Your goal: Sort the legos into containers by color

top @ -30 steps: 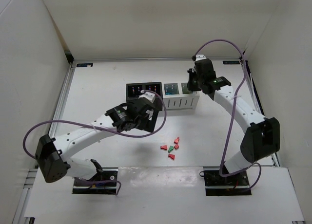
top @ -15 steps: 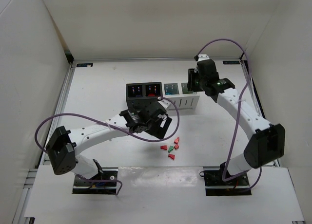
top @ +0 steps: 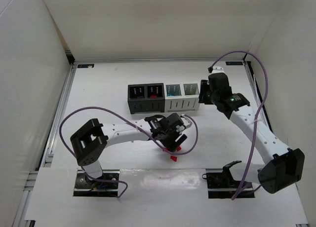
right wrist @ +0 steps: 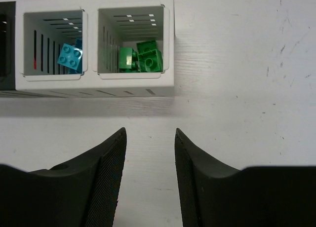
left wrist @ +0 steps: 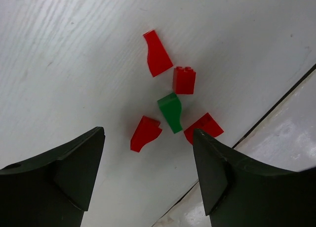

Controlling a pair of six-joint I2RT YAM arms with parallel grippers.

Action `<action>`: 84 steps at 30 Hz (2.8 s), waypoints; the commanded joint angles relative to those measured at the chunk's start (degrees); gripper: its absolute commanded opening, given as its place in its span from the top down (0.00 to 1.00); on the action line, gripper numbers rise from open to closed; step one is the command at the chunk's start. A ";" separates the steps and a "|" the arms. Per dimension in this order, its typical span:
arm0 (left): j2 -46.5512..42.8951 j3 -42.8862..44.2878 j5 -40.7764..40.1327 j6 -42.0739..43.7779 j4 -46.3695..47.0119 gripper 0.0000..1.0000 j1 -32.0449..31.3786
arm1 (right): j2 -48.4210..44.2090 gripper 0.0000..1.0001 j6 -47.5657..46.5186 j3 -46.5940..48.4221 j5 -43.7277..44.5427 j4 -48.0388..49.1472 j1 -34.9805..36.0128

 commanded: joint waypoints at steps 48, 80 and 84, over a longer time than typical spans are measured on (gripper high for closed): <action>9.70 7.57 -1.00 0.30 -3.15 0.74 -2.87 | -1.97 0.52 0.71 -1.32 5.19 -1.40 -0.64; 26.47 59.08 -2.33 16.12 -0.87 0.70 13.56 | -13.04 0.54 6.25 -7.82 -1.49 -0.87 -16.99; 26.83 57.67 -2.59 15.59 0.54 0.46 13.74 | -12.69 0.54 5.64 -7.65 -1.75 -0.95 -16.73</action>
